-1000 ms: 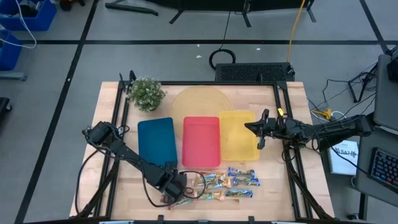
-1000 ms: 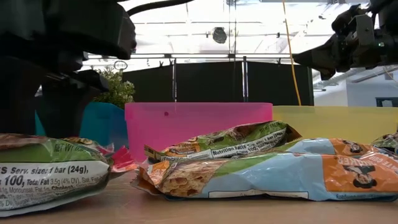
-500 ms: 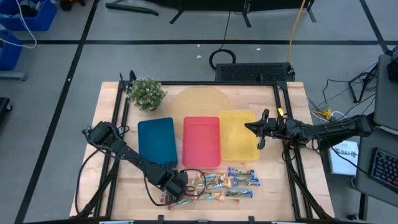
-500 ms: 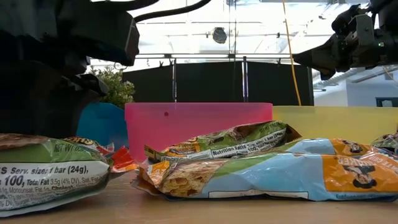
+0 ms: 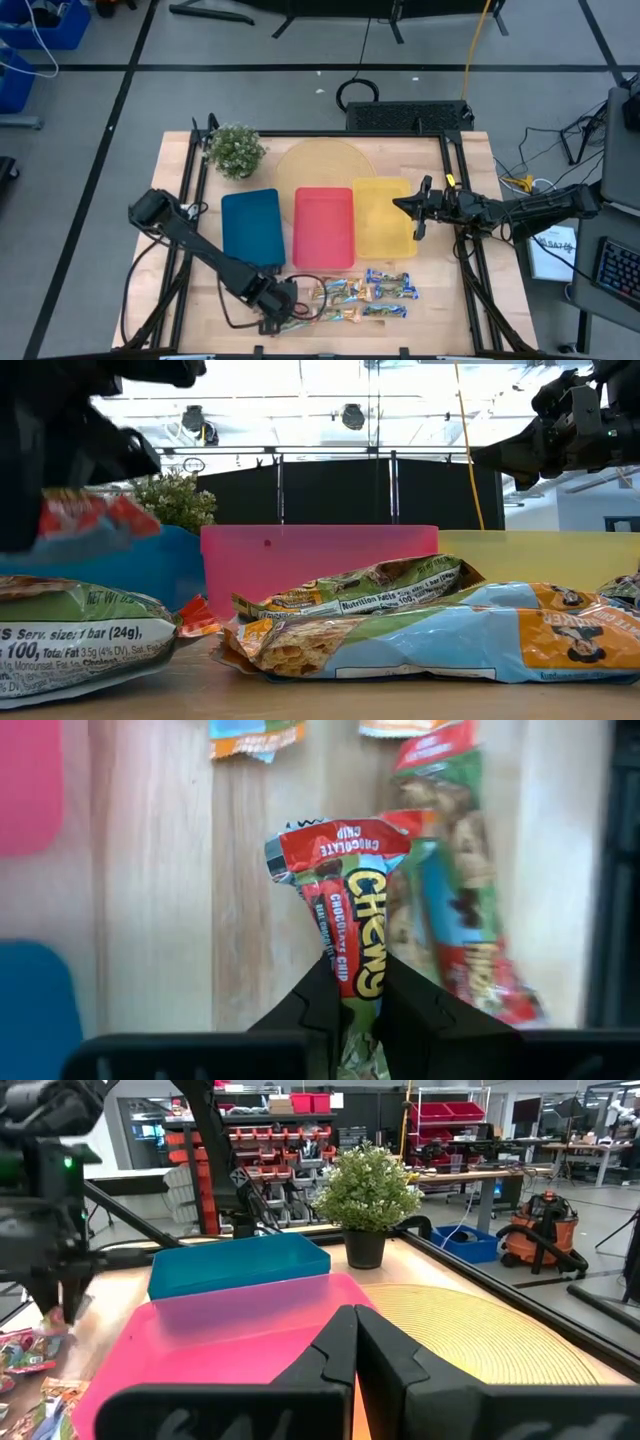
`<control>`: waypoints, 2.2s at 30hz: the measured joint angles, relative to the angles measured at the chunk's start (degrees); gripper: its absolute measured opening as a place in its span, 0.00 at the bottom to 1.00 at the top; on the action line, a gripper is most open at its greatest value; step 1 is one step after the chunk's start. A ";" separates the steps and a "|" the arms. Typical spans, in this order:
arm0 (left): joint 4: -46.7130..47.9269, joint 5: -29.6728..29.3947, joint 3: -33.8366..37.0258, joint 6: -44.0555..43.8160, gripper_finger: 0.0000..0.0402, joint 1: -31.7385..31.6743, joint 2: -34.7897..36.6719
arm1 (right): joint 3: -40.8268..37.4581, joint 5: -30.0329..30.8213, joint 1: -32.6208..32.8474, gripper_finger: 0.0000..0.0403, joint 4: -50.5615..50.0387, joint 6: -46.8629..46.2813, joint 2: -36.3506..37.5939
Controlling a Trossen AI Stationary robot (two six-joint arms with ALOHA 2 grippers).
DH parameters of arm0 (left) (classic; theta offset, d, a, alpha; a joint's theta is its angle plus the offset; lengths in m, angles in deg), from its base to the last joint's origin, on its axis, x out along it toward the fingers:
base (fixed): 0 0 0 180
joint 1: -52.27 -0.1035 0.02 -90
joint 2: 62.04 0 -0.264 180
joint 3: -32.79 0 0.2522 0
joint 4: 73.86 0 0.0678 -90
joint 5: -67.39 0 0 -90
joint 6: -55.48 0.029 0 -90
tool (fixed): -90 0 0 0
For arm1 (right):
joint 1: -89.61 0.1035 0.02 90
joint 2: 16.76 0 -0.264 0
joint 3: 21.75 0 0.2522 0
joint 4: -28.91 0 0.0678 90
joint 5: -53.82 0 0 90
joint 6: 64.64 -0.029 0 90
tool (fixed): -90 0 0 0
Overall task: Pick and place Granola Bars by type
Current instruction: Put the top red granola bar into the blue bin
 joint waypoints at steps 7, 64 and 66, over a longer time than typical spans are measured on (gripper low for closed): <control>4.27 -1.93 0.00 -1.48 0.10 1.02 6.87 | 0.00 0.01 0.00 0.00 0.00 0.00 0.00; 0.52 -1.28 29.11 17.66 0.22 -20.41 20.77 | 0.00 0.09 0.00 0.00 -0.02 -0.86 -0.26; 1.35 -1.21 29.11 16.59 0.32 -20.41 20.77 | 0.00 0.09 -0.02 0.00 -0.03 -0.86 -0.27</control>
